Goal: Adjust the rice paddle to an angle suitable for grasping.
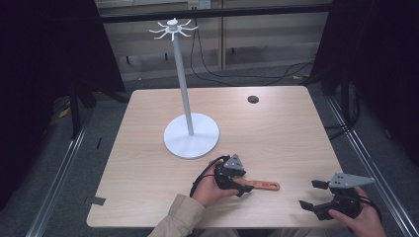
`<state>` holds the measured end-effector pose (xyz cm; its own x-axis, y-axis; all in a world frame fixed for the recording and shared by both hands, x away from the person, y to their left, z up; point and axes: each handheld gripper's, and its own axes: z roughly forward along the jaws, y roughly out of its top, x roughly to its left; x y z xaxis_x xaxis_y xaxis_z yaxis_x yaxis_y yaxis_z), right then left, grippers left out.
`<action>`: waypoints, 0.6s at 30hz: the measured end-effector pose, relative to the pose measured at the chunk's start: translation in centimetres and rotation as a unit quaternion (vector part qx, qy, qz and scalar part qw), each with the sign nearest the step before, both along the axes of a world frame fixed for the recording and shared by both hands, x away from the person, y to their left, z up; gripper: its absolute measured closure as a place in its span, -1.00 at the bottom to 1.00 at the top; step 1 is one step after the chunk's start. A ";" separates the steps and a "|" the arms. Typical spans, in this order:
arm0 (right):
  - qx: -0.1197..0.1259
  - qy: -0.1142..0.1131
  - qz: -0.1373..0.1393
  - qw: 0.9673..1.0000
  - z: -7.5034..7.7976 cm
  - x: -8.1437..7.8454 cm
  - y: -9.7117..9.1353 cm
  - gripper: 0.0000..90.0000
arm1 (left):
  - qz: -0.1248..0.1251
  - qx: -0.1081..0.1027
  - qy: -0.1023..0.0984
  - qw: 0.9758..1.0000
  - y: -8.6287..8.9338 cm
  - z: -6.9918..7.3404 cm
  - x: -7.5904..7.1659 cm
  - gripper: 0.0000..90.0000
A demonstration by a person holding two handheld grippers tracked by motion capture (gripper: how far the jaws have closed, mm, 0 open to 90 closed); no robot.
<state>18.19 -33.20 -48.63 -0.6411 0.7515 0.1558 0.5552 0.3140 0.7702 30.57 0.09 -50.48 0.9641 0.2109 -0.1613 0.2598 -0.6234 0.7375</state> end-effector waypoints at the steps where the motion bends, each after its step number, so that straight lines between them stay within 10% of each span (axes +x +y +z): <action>1: 0.001 0.002 0.000 1.000 -0.1 0.0 0.1 -0.81 | -0.004 -0.007 -0.001 1.000 0.0 -0.1 0.0 0.08; 8: -0.002 0.001 0.003 1.000 0.0 0.3 0.4 -0.81 | -0.015 0.016 -0.003 1.000 0.4 0.3 -0.3 0.48; 18: -0.002 -0.002 0.016 1.000 -0.1 1.4 1.4 -0.81 | 0.032 0.015 0.030 0.999 3.4 0.4 -0.3 0.54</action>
